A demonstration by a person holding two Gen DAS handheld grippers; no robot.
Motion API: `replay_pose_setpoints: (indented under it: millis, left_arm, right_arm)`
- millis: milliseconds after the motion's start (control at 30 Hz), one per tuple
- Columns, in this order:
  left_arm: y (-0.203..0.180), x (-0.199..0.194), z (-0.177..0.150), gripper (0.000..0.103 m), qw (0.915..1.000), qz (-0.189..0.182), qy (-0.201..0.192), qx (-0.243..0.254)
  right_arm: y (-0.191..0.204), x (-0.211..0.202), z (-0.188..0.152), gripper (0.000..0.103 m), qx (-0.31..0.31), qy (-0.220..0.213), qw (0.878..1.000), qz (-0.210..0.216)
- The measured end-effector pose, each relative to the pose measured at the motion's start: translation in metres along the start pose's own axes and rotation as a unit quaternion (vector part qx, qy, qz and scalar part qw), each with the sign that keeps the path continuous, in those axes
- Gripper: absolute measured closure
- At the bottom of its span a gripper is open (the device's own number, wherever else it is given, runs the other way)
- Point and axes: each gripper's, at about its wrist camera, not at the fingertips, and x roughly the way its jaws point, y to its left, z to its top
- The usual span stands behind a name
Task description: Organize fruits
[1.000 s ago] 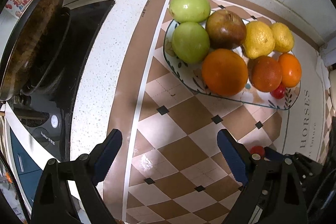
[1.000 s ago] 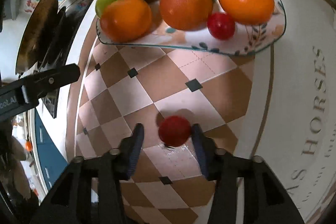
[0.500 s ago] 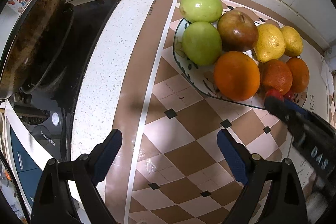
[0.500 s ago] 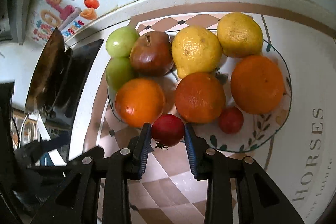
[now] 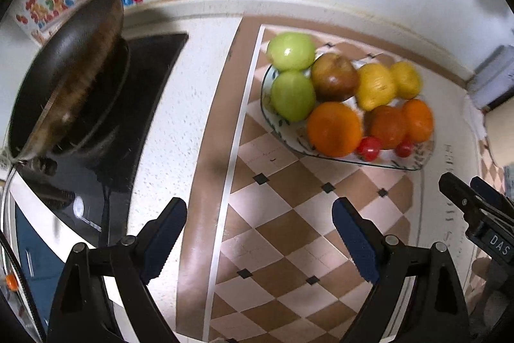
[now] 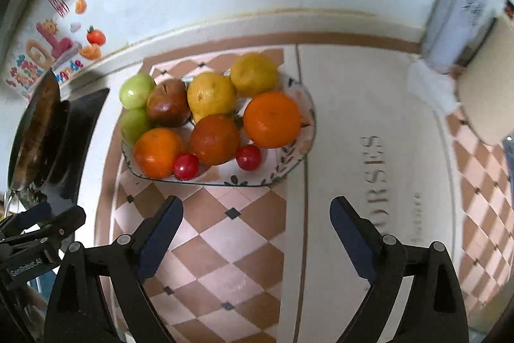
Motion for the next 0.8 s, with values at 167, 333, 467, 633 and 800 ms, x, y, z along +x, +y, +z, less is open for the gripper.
replay_pose_setpoints:
  millis: [167, 333, 467, 633, 800]
  left_arm:
    - [-0.003, -0.048, -0.015, 0.010, 0.9986, -0.019, -0.044, 0.022]
    - [-0.003, -0.101, -0.037, 0.010, 0.9944, -0.031, -0.091, 0.044]
    - [0.003, -0.138, -0.059, 0.010, 0.9903, -0.035, -0.125, 0.051]
    - [0.013, -0.181, -0.088, 0.010, 0.9857, -0.048, -0.153, 0.051]
    - [0.017, -0.213, -0.111, 0.010, 0.9819, -0.053, -0.174, 0.052]
  right_arm:
    - [0.012, -0.068, -0.023, 0.007, 0.003, -0.049, 0.999, -0.008]
    - [0.026, -0.137, -0.053, 0.007, 0.004, -0.097, 0.995, -0.021]
    - [0.036, -0.186, -0.080, 0.007, 0.004, -0.125, 0.992, -0.029]
    - [0.045, -0.236, -0.112, 0.007, -0.002, -0.150, 0.988, -0.029]
    - [0.050, -0.275, -0.135, 0.006, -0.011, -0.172, 0.985, -0.029]
